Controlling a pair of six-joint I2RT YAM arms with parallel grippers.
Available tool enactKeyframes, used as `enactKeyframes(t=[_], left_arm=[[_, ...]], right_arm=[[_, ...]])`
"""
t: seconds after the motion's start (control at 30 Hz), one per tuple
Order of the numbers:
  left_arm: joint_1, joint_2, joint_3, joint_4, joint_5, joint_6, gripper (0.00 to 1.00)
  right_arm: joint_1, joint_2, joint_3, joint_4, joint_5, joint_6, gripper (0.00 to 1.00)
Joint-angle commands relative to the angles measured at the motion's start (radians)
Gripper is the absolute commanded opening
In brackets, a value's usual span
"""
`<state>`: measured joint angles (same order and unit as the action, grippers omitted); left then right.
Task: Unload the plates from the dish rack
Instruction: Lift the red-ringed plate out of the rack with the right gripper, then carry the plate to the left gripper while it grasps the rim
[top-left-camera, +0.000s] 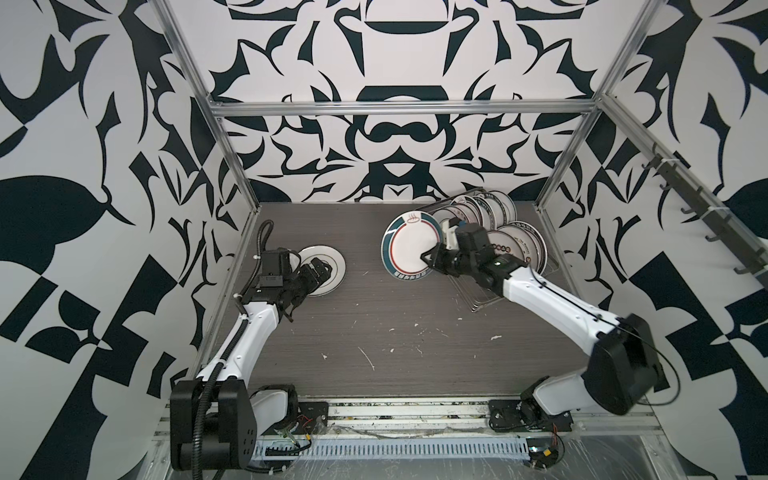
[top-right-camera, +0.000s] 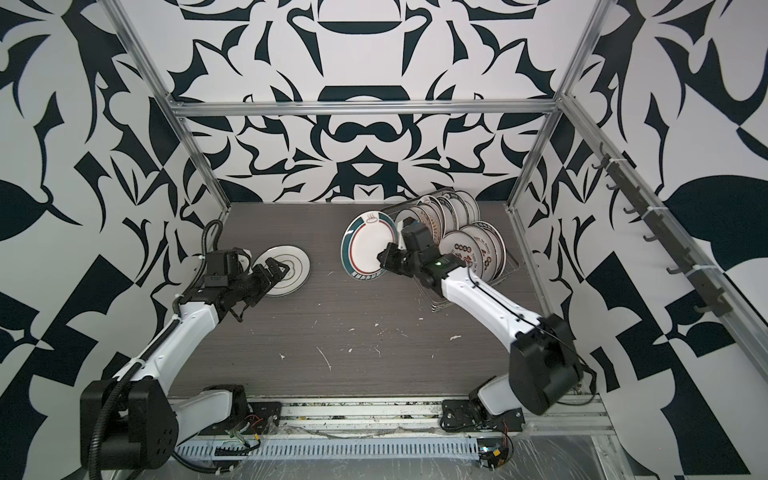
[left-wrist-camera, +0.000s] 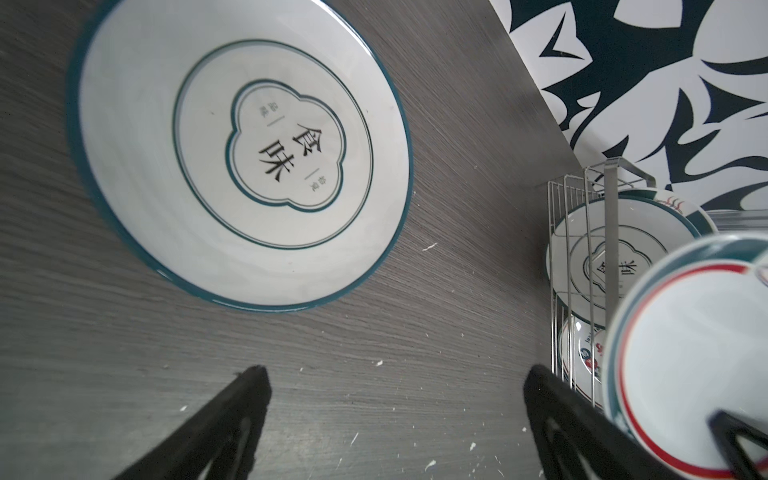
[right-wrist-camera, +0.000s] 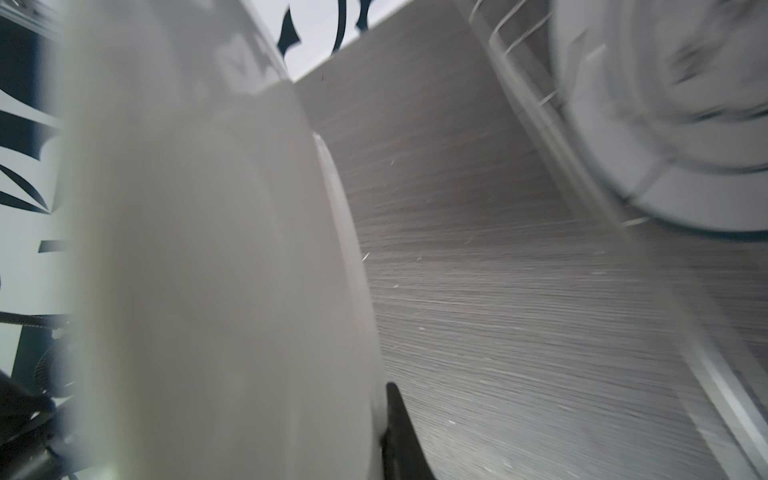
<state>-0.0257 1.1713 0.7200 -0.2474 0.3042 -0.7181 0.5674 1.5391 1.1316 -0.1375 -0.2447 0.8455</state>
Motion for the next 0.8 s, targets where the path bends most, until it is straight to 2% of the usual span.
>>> enactKeyframes(t=[0.0, 0.13, 0.27, 0.4, 0.6, 0.77], left_arm=[[0.000, -0.016, -0.055, 0.125, 0.099, -0.082, 0.96], [-0.001, -0.005, -0.102, 0.202, 0.130, -0.132, 0.93], [0.000, 0.001, -0.112, 0.214, 0.131, -0.129, 0.92], [-0.001, 0.010, -0.115, 0.246, 0.151, -0.136, 0.88], [0.000, 0.034, -0.121, 0.276, 0.167, -0.142, 0.86], [0.000, 0.037, -0.129, 0.312, 0.171, -0.164, 0.78]], right_arm=[[0.054, 0.097, 0.098, 0.164, -0.016, 0.108, 0.00], [0.087, 0.203, 0.129, 0.271, -0.085, 0.195, 0.00], [0.093, 0.261, 0.152, 0.325, -0.154, 0.260, 0.00], [0.101, 0.334, 0.147, 0.484, -0.241, 0.394, 0.00], [0.144, 0.416, 0.185, 0.587, -0.286, 0.477, 0.00], [0.159, 0.472, 0.192, 0.688, -0.316, 0.553, 0.00]])
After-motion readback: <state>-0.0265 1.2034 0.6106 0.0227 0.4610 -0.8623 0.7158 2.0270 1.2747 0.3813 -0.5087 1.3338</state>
